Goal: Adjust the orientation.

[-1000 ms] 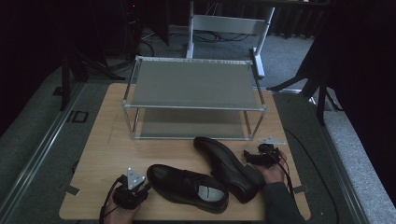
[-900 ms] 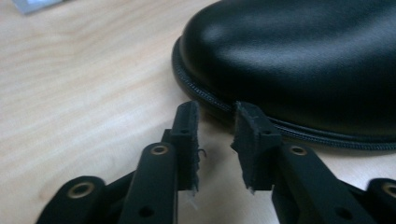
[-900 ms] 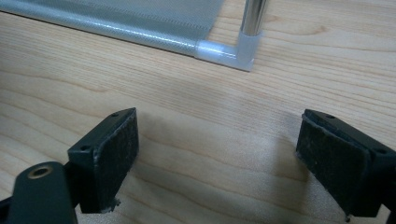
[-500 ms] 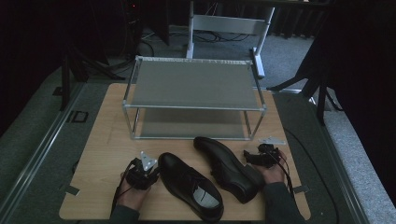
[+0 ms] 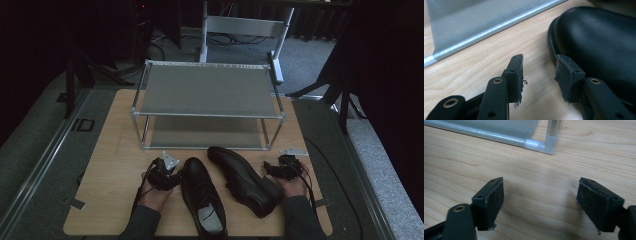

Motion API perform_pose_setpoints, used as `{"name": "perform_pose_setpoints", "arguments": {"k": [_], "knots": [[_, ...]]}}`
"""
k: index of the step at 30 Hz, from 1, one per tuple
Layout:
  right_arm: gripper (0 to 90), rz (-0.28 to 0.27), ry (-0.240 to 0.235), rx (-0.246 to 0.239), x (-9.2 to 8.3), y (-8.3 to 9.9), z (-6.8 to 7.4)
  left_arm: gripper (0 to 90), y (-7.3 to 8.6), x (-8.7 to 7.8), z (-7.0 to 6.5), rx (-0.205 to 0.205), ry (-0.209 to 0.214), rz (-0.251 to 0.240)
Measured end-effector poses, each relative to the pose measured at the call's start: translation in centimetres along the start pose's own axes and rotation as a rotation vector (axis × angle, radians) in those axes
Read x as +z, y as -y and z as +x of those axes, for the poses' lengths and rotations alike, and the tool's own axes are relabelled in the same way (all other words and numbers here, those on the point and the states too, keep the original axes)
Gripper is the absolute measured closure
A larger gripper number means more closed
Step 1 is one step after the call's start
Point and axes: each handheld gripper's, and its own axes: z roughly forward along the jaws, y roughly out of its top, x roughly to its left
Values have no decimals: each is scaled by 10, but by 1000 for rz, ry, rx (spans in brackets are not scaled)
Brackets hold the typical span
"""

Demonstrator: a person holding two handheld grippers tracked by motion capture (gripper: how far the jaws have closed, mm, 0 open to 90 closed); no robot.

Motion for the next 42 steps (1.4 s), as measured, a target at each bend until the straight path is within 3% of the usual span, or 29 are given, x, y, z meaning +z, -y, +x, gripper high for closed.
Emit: {"name": "perform_pose_setpoints", "arguments": {"k": [7,11,16,19,26,33,42], "knots": [[261,26,8,4,-7,0,1,557,24,-28,-8,-31,80,-17],[292,-1,8,-2,-16,-2,3,553,36,-39,-18,-17,110,-13],[315,-77,-7,-31,-45,-8,12,548,47,-49,-28,21,149,-9],[315,-92,-26,-55,-57,-8,18,548,50,-51,-33,48,161,0],[346,-155,-84,-86,-87,-9,31,553,55,-48,-41,48,206,11],[350,-202,-144,-176,-108,-13,60,578,54,-45,-44,45,213,11],[348,-196,-197,-272,-119,-7,86,615,44,-35,-46,58,197,9]]}}
